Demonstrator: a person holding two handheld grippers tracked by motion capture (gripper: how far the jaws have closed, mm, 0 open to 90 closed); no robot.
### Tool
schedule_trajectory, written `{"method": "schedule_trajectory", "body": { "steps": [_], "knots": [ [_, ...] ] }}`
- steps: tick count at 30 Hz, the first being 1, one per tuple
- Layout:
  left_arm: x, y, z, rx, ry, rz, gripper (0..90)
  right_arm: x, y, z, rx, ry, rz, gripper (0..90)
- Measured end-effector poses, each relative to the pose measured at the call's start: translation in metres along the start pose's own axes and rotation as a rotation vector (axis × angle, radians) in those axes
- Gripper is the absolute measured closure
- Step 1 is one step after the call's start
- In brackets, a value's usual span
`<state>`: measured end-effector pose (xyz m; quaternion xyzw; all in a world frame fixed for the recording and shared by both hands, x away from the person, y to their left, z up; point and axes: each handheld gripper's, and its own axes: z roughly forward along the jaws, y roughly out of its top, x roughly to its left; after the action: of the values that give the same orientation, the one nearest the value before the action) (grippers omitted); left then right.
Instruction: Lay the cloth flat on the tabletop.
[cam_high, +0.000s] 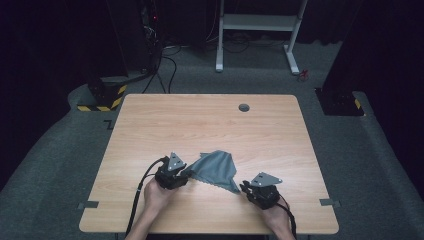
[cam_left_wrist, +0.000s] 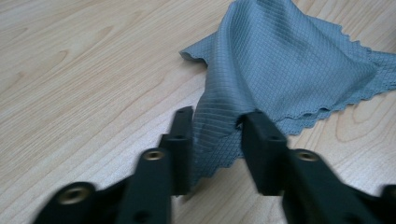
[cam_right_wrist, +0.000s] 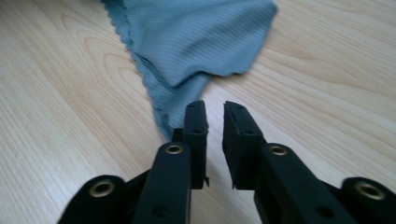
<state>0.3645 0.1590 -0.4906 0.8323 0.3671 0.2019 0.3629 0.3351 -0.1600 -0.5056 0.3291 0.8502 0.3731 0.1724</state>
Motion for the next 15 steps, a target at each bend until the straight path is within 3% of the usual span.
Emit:
{"method": "schedule_trajectory", "body": {
  "steps": [4, 6, 8, 9, 15],
  "knots": [
    [-0.012, 0.007, -0.008, -0.054, -0.033, 0.049, 53.3, 0.005, 0.005, 0.007, 0.003, 0.020, 0.009, 73.9],
    [-0.017, 0.011, -0.008, -0.058, -0.058, 0.063, 51.9, 0.009, 0.007, 0.013, 0.024, 0.031, 0.000, 74.1],
    [-0.021, 0.014, -0.005, -0.065, -0.082, 0.062, 51.1, 0.013, 0.007, 0.021, 0.067, 0.025, -0.017, 80.1],
    [-0.026, 0.017, 0.001, -0.062, -0.115, 0.056, 50.8, 0.013, 0.006, 0.023, 0.072, 0.024, -0.028, 84.0],
    [-0.044, 0.024, 0.027, -0.023, -0.164, 0.081, 48.6, 0.014, 0.007, 0.023, 0.072, 0.015, -0.039, 89.2]
  ]
}}
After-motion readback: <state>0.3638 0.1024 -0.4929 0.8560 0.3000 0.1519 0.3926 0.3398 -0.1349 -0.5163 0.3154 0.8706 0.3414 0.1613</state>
